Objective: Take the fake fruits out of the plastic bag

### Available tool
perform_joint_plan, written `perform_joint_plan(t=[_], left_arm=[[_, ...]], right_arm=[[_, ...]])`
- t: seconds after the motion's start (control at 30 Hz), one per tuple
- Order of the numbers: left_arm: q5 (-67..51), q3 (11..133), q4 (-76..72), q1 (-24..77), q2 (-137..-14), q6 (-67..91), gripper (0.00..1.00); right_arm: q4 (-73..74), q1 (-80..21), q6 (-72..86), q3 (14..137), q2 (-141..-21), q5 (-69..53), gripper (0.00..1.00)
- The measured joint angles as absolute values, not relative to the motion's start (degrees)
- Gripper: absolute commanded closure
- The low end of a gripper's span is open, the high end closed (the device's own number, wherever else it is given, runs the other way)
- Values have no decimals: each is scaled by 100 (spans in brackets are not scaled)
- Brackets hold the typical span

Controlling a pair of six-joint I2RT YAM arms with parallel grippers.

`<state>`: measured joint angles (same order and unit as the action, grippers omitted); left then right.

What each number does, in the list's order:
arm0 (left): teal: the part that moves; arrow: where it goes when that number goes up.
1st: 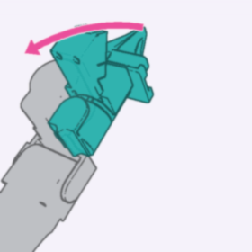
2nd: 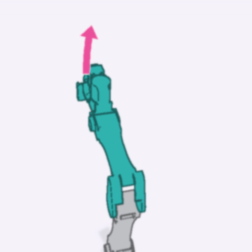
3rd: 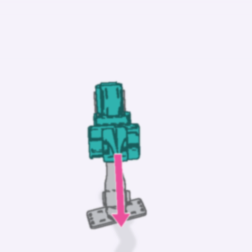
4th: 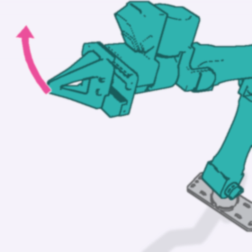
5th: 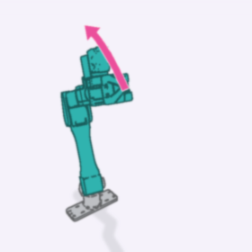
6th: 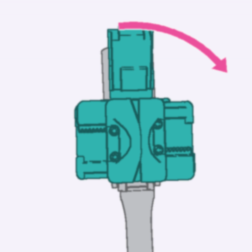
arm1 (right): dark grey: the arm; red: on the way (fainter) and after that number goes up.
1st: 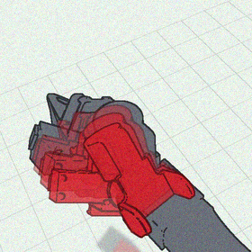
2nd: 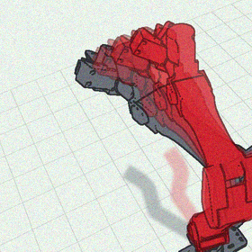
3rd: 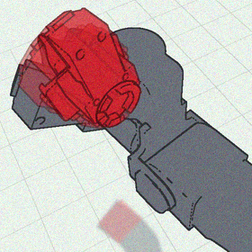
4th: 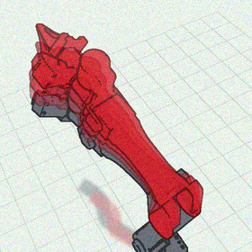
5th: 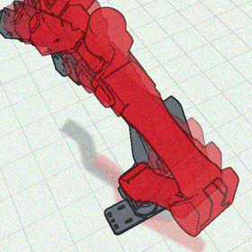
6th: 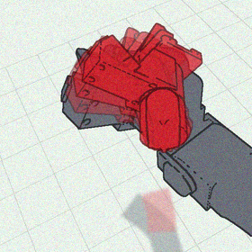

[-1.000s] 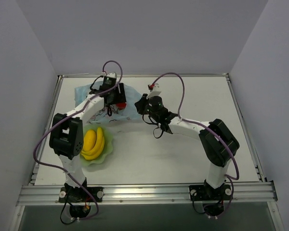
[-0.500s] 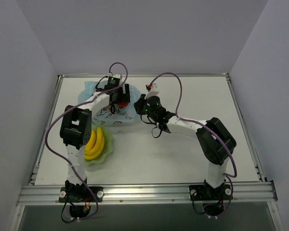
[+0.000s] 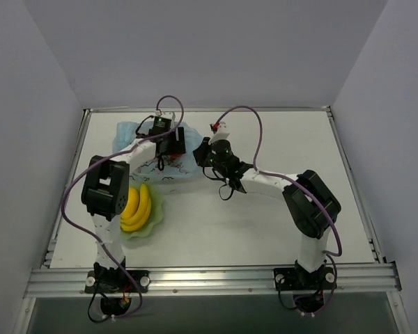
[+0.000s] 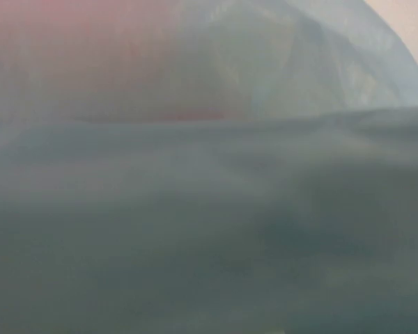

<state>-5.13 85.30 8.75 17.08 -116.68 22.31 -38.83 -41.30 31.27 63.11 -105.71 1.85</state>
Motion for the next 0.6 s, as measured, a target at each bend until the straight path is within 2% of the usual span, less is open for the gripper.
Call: perform_joint_plan(t=[0.47, 0.53, 0.57, 0.6], left_arm=[[-1313, 7507, 1629, 1640, -9070, 2475, 49], [-1575, 7505, 1756, 1634, -8836, 2473, 51], [-1710, 7494, 1817, 1623, -8729, 2473, 57], [-1828, 7452, 1859, 1619, -8613, 2473, 58]], right_arm=[[-4034, -4053, 3301, 6753, -10772, 373, 100], [-4023, -4040, 3326, 6751, -10792, 414, 100], [-4023, -4027, 3341, 6751, -10792, 421, 100], [-4040, -4014, 3347, 6746, -10792, 427, 100]])
